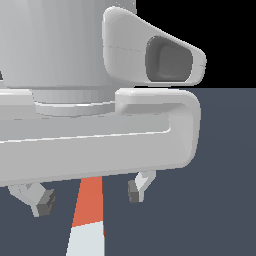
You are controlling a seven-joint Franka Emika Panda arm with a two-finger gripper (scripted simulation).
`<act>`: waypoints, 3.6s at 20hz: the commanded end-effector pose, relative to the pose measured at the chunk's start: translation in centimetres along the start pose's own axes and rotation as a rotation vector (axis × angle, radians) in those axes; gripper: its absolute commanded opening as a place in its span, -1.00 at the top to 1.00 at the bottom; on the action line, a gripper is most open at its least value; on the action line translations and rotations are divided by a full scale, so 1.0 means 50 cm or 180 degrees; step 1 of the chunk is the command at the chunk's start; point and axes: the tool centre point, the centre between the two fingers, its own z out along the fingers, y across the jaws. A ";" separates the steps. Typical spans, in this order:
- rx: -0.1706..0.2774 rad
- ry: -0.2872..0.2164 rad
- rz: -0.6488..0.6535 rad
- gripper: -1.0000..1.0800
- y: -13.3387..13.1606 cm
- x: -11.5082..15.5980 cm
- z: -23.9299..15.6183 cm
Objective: Insert the peg into the horizontal hole in a box.
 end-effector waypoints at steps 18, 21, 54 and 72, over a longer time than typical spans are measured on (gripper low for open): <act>0.0002 0.0001 -0.0135 -0.92 -0.019 -0.085 0.050; 0.0001 0.0001 -0.0138 -0.92 -0.019 -0.084 0.076; 0.0000 0.0001 -0.0152 1.00 0.032 0.023 0.106; 0.0001 0.0000 -0.0185 1.00 0.206 0.385 0.011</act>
